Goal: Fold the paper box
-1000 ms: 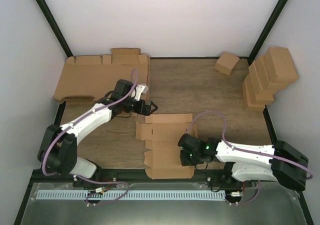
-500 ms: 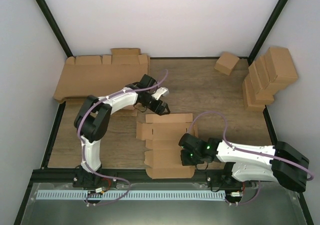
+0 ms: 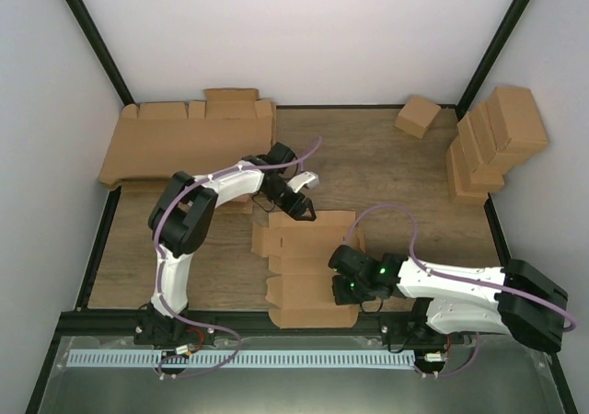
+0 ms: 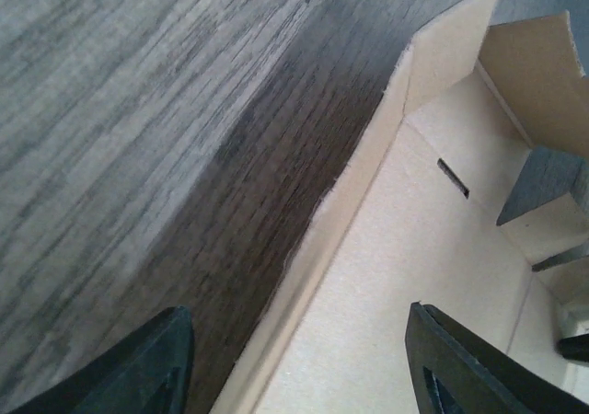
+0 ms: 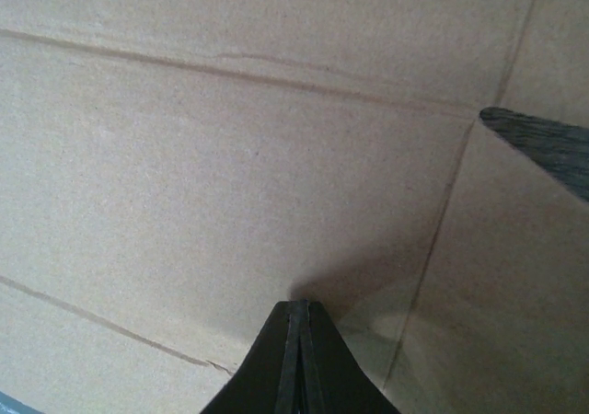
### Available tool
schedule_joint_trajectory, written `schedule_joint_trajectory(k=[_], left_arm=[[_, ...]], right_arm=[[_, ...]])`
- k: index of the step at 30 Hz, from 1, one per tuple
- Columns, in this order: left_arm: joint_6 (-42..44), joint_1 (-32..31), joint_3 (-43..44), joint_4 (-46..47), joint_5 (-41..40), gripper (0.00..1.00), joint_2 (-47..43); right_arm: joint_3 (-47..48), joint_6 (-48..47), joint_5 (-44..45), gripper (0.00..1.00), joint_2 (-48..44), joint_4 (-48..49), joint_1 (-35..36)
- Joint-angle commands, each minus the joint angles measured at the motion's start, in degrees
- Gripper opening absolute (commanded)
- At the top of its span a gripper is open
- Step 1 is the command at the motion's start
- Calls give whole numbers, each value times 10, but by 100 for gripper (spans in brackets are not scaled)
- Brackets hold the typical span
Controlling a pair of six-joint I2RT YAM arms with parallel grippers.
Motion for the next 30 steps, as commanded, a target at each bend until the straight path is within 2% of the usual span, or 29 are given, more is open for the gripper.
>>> schedule_joint_trajectory(k=[1, 5, 13, 17, 18, 25, 30], left_arm=[[21, -11, 5, -20, 9, 61, 5], [17, -14, 1, -27, -7, 48, -9], [-4, -22, -31, -33, -70, 31, -71], [-21, -25, -58, -27, -116, 7, -118], [-26, -25, -62, -30, -133, 4, -127], [-42, -26, -73, -58, -266, 4, -206], [-46, -27, -71, -62, -357, 4, -276]], right_arm=[[10, -12, 16, 1, 16, -6, -6], [16, -15, 24, 1, 17, -9, -7], [25, -23, 33, 1, 21, -9, -18], [38, -41, 30, 1, 25, 0, -34], [43, -50, 21, 1, 26, 9, -46], [109, -117, -3, 4, 45, 44, -134], [165, -141, -29, 12, 61, 82, -177]])
